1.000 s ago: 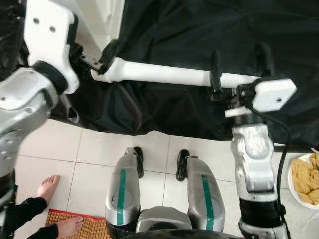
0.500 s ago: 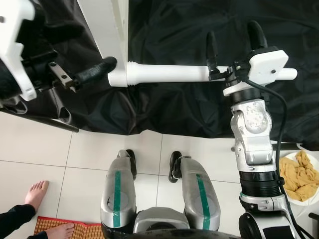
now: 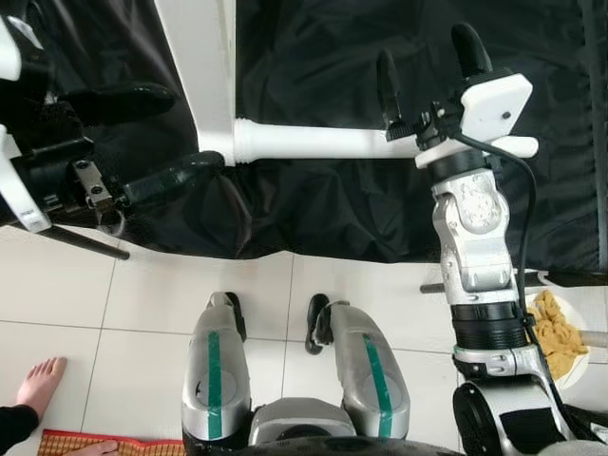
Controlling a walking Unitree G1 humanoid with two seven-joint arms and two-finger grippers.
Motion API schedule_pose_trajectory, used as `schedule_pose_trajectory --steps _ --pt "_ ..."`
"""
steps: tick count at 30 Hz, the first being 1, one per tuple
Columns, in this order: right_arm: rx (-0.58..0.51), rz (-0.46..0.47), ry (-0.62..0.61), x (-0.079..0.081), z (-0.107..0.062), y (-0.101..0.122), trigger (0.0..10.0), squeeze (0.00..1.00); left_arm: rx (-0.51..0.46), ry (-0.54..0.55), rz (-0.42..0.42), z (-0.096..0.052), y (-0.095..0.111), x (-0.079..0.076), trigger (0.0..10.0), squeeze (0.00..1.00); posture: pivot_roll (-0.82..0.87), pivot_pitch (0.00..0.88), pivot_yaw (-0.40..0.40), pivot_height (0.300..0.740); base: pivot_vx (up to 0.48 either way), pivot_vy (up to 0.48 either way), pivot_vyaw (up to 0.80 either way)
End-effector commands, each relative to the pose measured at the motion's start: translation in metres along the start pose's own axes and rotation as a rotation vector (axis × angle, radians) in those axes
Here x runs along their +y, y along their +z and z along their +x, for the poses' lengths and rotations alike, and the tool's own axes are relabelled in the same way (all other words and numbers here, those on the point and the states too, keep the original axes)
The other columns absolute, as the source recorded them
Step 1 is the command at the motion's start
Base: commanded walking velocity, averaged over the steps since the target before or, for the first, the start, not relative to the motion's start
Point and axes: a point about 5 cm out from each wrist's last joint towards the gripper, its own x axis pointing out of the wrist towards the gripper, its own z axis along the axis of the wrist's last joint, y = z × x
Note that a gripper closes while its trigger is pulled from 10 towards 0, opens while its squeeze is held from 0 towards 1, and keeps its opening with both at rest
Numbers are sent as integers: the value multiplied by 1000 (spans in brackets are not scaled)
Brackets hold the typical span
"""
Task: Building children table
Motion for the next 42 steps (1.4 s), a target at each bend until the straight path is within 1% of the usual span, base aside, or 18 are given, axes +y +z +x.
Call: schedule_pose_trajectory --steps 1,2,3,5,6,8,15,19,23,24,28,34,35,36,38,40,41,42 --pt "6 2 -3 -4 1 -5 10000 0 -22 -45 -21 9 -6 -7 10000 0 229 138 -124 740 0 0 0" --pt "7 1 -6 -5 3 -7 10000 0 -32 -64 -43 13 -10 -9 10000 0 229 138 -124 740 0 0 0" --pt "7 1 -6 -5 3 -7 10000 0 -32 -64 -43 13 -10 -9 10000 0 229 138 -124 740 0 0 0" --pt "8 2 -11 -6 8 -10 10000 0 -54 -103 -83 24 -18 -12 10000 0 237 134 -137 740 0 0 0" --pt "8 2 -11 -6 8 -10 10000 0 -54 -103 -83 24 -18 -12 10000 0 237 134 -137 740 0 0 0" --pt "-1 2 -11 -6 14 -11 10000 0 -67 -131 -113 31 -23 -14 10000 0 228 134 -135 740 0 0 0" --pt "-8 -2 -15 -7 19 -13 10000 0 -88 -150 -143 39 -25 -12 10000 0 224 132 -133 740 0 0 0" --pt "-6 -6 -24 -8 18 -15 10000 0 -105 -126 -144 46 -27 -8 10000 0 214 125 -128 740 0 0 0" --pt "1 -20 -61 -13 16 -19 10000 0 -153 -57 -146 74 -28 0 10000 0 183 118 -107 740 0 0 0" --pt "1 -20 -61 -13 16 -19 10000 0 -153 -57 -146 74 -28 0 10000 0 183 118 -107 740 0 0 0" --pt "2 -29 -88 -17 13 -21 10000 0 -196 -28 -152 91 -28 2 10000 0 161 117 -97 740 0 0 0" --pt "3 -35 -102 -18 11 -22 10000 0 -219 -1 -163 101 -27 6 10000 0 155 115 -94 740 0 0 0" --pt "2 -35 -105 -19 11 -22 10000 0 -220 35 -155 105 -27 8 10000 0 153 112 -92 740 0 0 0" --pt "2 -35 -105 -19 11 -22 10000 0 -220 35 -155 105 -27 8 10000 0 153 112 -92 740 0 0 0" --pt "0 -36 -111 -18 11 -22 10000 0 -214 103 -148 112 -28 14 10000 0 149 109 -90 740 0 0 0" --pt "0 -36 -111 -18 11 -22 10000 0 -214 103 -148 112 -28 14 10000 0 149 109 -90 740 0 0 0" --pt "-2 -37 -115 -19 12 -21 10000 0 -213 160 -151 116 -28 18 10000 0 147 106 -88 740 0 0 0" --pt "-2 -37 -115 -19 12 -21 10000 0 -213 160 -151 116 -28 18 10000 0 147 106 -88 740 0 0 0"
